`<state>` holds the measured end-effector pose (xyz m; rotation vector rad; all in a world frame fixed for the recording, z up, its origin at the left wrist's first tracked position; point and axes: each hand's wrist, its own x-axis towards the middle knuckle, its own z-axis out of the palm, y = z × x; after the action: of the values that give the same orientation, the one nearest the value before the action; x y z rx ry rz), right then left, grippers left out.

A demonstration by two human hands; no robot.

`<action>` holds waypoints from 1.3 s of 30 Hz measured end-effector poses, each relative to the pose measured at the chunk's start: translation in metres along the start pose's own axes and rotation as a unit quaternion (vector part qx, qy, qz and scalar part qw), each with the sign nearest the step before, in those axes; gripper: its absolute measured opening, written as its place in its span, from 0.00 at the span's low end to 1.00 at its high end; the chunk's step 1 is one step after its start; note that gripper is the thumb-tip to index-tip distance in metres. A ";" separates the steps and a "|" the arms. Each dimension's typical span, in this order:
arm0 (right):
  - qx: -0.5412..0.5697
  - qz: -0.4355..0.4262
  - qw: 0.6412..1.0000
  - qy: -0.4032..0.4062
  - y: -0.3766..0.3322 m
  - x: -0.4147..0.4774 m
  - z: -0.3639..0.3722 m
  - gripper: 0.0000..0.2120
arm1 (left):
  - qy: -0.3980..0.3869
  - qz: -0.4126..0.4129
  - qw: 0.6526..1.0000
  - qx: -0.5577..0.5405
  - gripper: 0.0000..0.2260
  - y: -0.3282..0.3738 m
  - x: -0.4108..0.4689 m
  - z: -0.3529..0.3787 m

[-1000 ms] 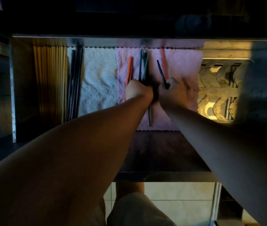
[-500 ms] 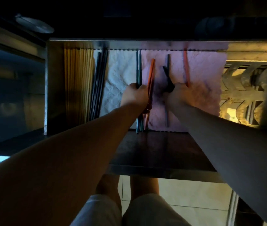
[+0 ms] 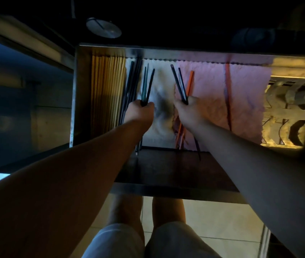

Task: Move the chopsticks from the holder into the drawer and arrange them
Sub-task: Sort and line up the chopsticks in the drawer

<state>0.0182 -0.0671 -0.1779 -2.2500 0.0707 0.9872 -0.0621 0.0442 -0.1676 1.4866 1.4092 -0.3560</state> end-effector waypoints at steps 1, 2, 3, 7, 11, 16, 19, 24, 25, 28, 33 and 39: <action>0.003 0.004 1.000 -0.010 -0.003 0.001 0.007 0.11 | 0.002 0.004 1.000 0.006 0.09 -0.003 0.004 -0.003; 0.010 0.009 1.000 -0.020 -0.008 0.001 0.013 0.07 | 0.000 -0.002 1.000 0.010 0.09 -0.005 0.007 -0.007; 0.021 0.020 0.999 -0.029 -0.014 0.000 0.018 0.07 | -0.007 -0.014 1.000 0.009 0.10 -0.006 0.010 -0.011; 0.052 0.092 0.993 -0.044 -0.030 0.001 0.038 0.12 | -0.109 -0.070 0.992 -0.013 0.11 -0.004 0.019 -0.026; 0.071 0.128 0.989 -0.031 -0.040 0.002 0.058 0.10 | -0.141 -0.026 0.989 0.040 0.10 -0.003 0.030 -0.037; 0.123 0.153 0.981 0.003 -0.040 0.001 0.084 0.12 | -0.177 0.030 0.979 0.101 0.05 -0.007 0.038 -0.047; 0.120 0.146 0.981 0.045 -0.040 -0.004 0.088 0.04 | -0.179 0.011 0.980 0.083 0.02 -0.010 0.038 -0.049; 0.037 0.106 0.992 0.059 -0.043 -0.017 0.077 0.09 | -0.140 0.116 0.970 0.163 0.10 -0.012 0.036 -0.058; 0.021 0.096 0.993 0.060 -0.040 -0.017 0.074 0.09 | -0.127 0.134 0.967 0.173 0.11 -0.012 0.035 -0.060; -0.022 0.079 0.994 0.066 -0.035 -0.017 0.073 0.11 | -0.111 0.157 0.964 0.182 0.15 -0.013 0.031 -0.064; -0.071 0.057 0.994 0.064 -0.032 -0.018 0.070 0.14 | -0.119 0.237 0.918 0.295 0.21 -0.014 0.031 -0.062; -0.134 -0.001 0.989 0.056 -0.032 -0.015 0.073 0.14 | -0.102 0.344 0.802 0.477 0.26 -0.024 0.033 -0.061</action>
<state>-0.0296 -0.0019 -0.1857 -2.5497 -0.0165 0.9150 -0.0989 0.1066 -0.1766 2.5474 0.3723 -0.7888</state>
